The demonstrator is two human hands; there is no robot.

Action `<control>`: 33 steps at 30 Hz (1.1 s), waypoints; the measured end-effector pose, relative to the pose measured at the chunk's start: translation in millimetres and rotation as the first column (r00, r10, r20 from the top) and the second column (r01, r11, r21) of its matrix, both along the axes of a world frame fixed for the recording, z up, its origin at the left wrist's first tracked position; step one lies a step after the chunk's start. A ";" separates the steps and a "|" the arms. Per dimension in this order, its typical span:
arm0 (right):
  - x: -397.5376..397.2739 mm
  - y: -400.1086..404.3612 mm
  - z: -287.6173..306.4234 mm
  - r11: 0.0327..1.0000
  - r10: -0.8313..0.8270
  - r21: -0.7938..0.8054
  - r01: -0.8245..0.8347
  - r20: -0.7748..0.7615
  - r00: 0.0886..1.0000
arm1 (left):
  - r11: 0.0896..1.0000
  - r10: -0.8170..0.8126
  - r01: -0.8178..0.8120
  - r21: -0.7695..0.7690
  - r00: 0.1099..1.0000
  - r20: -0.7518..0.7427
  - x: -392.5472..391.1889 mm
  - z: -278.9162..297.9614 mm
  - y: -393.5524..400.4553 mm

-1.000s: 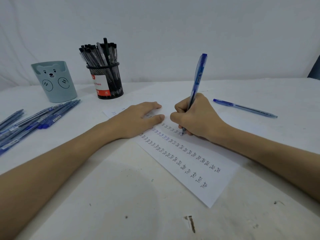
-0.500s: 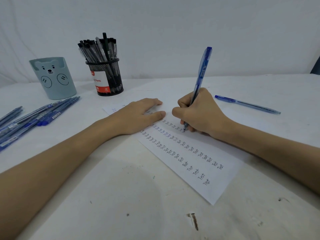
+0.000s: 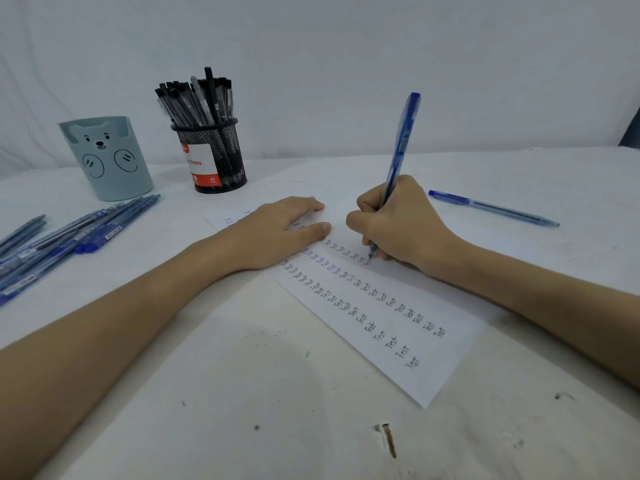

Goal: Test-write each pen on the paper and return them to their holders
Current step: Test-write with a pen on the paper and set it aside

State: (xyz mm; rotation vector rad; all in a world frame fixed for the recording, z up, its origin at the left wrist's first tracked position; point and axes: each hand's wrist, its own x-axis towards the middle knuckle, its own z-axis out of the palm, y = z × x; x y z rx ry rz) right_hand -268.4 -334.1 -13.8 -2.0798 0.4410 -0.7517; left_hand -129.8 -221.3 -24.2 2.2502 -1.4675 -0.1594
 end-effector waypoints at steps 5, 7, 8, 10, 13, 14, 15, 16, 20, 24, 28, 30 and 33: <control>-7.9 -6.6 13.0 0.950 0.043 0.311 -0.026 -0.047 0.998 | 0.988 0.132 -0.150 0.039 0.943 0.304 -6.8 8.4 5.3; -9.6 -10.6 19.0 0.953 0.018 0.302 -0.001 -0.056 0.998 | 0.984 0.142 -0.170 0.055 0.931 0.337 -10.6 10.8 6.8; -11.1 -13.0 21.9 0.959 -0.001 0.283 0.018 -0.062 0.998 | 0.983 0.139 -0.170 0.068 0.935 0.326 -12.4 11.2 6.8; -13.6 -17.0 26.1 0.958 -0.011 0.284 0.029 -0.066 0.998 | 0.985 0.120 -0.149 0.083 0.951 0.284 -13.8 10.7 6.3; -17.5 -21.9 29.3 0.929 0.002 0.370 0.021 -0.060 0.998 | 0.996 0.050 -0.059 0.062 0.990 0.134 -15.2 9.1 5.5; -18.4 -23.0 30.1 0.918 0.002 0.396 0.017 -0.049 0.999 | 0.998 0.022 -0.027 0.051 0.996 0.090 -15.5 8.8 5.6; -19.2 -23.7 30.5 0.908 0.002 0.419 0.012 -0.033 0.999 | 0.999 0.004 -0.007 0.045 0.998 0.061 -15.7 8.0 5.5; -19.4 -24.3 30.3 0.900 -0.001 0.436 0.008 -0.017 1.000 | 0.999 -0.004 0.002 0.041 0.999 0.044 -15.1 7.0 5.6; -18.0 -25.7 27.6 0.901 -0.015 0.434 0.006 0.018 1.000 | 1.000 -0.013 0.012 0.024 0.999 0.030 -12.5 4.8 5.4; -16.6 -31.7 26.2 0.962 -0.014 0.272 0.030 -0.062 0.998 | 0.999 -0.036 0.036 0.009 0.999 -0.006 -14.0 4.4 5.6; -20.2 -57.0 27.5 0.993 -0.116 0.017 0.120 -0.172 0.978 | 0.996 -0.077 0.078 0.031 0.996 -0.040 -15.2 3.2 4.4; -23.9 -74.2 25.5 0.957 -0.225 -0.244 0.157 -0.282 0.933 | 0.996 -0.085 0.087 0.030 0.996 -0.040 -15.7 3.5 3.7; -30.2 -92.0 21.2 0.810 -0.410 -0.562 0.165 -0.343 0.845 | 0.996 -0.090 0.091 0.021 0.995 -0.039 -13.5 4.9 5.1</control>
